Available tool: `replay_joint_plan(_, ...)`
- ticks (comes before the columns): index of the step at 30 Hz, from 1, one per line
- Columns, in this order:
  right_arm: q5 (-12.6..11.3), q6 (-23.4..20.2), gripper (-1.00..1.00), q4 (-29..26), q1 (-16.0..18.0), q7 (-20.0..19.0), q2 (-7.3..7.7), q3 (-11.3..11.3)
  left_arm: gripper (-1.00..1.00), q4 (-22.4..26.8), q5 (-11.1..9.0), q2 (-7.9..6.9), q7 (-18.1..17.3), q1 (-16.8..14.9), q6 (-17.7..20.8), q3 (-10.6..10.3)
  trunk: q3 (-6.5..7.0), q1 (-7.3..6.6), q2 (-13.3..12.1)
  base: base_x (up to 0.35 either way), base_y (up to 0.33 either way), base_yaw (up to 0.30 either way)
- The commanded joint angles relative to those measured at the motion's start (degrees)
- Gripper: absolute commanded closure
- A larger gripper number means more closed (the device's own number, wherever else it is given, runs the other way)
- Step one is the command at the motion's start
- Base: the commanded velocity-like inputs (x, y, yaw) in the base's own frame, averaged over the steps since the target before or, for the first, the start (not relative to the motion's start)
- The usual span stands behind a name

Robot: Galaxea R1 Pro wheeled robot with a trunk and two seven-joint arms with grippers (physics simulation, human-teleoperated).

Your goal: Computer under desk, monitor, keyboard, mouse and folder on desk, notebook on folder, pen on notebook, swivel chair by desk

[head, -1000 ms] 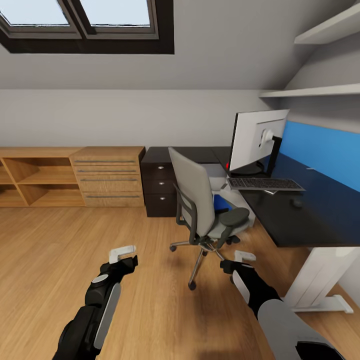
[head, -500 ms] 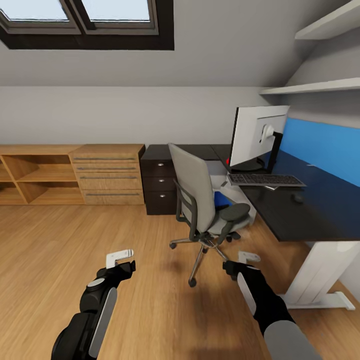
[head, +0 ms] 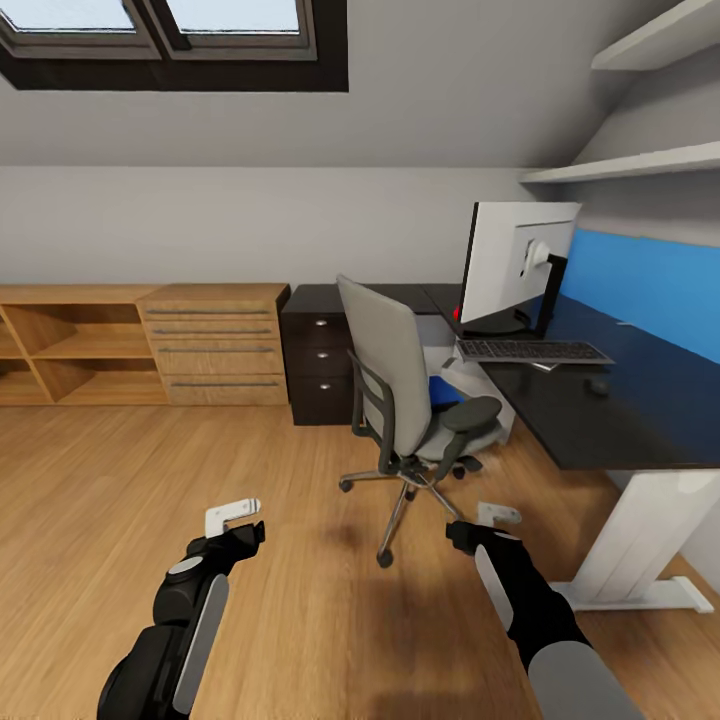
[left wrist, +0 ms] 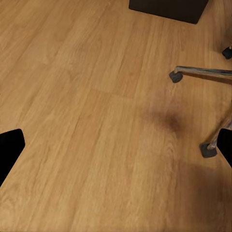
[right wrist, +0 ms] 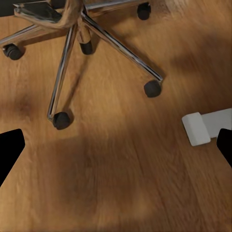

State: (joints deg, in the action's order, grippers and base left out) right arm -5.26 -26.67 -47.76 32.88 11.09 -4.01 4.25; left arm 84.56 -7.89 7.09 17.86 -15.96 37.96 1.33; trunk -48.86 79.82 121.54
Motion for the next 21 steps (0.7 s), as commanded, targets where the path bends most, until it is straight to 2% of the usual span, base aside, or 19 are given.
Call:
replay_joint_plan(1,-0.55,-0.17,-1.0,-0.1,0.01,0.35,-0.03,0.06,-1.0,0.17,-0.62,0.06,0.42,-0.04,0.2,0.17,-0.24,0.22,0.44,0.0,0.0,0.0)
replay_joint_plan(15,-0.3,-0.06,-1.0,-0.08,-0.01,0.36,0.04,0.06,-1.0,0.34,-0.64,0.2,0.42,-0.04,0.27,0.5,-2.76,3.29,6.06,0.0,0.0,0.0)
replay_joint_plan(21,-0.28,2.65,-1.0,-0.07,-0.03,0.42,0.05,0.08,-1.0,0.43,-0.64,0.21,0.42,-0.02,0.27,0.5,-3.83,4.61,8.46,0.0,0.0,0.0)
